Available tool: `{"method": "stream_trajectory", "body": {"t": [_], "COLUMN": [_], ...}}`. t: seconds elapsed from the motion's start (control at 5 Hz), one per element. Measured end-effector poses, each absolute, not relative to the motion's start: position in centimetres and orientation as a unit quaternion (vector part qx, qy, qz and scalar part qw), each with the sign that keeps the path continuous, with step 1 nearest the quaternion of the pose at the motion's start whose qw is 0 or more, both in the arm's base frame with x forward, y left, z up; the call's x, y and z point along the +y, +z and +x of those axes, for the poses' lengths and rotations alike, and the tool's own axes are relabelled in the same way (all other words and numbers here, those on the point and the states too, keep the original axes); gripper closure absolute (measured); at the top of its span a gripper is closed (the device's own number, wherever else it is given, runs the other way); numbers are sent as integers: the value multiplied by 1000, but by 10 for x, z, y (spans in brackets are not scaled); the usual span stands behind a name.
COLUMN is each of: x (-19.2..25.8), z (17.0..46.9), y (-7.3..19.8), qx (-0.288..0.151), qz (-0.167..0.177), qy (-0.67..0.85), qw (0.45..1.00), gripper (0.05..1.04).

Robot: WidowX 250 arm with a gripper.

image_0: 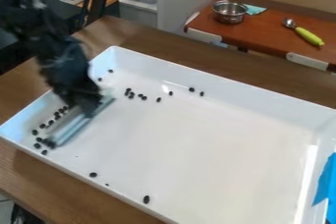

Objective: Sweep into pile

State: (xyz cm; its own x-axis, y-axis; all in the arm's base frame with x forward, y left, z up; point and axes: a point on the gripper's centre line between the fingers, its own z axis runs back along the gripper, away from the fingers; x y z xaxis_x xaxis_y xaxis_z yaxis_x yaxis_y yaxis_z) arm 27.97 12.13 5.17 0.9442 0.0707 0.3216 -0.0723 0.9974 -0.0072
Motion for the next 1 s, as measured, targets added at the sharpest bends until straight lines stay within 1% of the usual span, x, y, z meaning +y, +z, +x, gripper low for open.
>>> {"method": "stream_trajectory", "body": {"t": [0.2,0.4,0.6,0.8,1.0], "x": [82,37,-10,-56,-82], "z": [280,303,331,354,370], "y": [87,120,125,85,56], "qx": [-144,-132,-132,-114,-126], "qz": [-84,-143,-160,-138,-111], "qy": [82,124,144,149,150], "qw": [983,973,968,973,974], "gripper": [721,721,721,721,721]}}
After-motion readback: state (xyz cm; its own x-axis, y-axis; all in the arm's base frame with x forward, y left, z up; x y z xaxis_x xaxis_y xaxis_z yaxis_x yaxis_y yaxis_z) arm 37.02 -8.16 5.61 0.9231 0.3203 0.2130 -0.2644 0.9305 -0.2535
